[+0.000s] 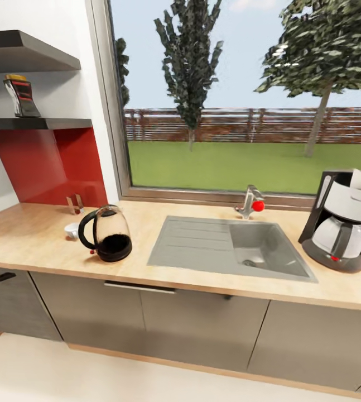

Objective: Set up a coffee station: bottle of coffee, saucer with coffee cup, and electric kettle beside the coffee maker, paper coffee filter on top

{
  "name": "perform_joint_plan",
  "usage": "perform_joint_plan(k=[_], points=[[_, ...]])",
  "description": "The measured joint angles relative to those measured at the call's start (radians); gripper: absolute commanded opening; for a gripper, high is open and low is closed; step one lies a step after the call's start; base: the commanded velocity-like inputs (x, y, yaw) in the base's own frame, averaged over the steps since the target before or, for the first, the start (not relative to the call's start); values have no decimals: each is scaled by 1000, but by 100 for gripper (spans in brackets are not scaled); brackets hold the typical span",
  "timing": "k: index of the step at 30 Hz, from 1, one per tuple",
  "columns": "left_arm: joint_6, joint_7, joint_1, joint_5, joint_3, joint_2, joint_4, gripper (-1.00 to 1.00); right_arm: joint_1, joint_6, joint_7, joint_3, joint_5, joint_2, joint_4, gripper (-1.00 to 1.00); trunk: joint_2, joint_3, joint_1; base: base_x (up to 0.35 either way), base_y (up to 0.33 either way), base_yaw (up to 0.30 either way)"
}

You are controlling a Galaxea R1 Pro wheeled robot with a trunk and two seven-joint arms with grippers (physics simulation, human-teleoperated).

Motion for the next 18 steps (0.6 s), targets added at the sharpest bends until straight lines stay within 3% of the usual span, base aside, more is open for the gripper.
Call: perform_joint_plan(k=[18], points=[[0, 0, 0, 0, 0, 0, 0, 100, 0, 0, -1, 0, 1, 11, 0, 100, 0, 0, 0, 27, 22, 259]])
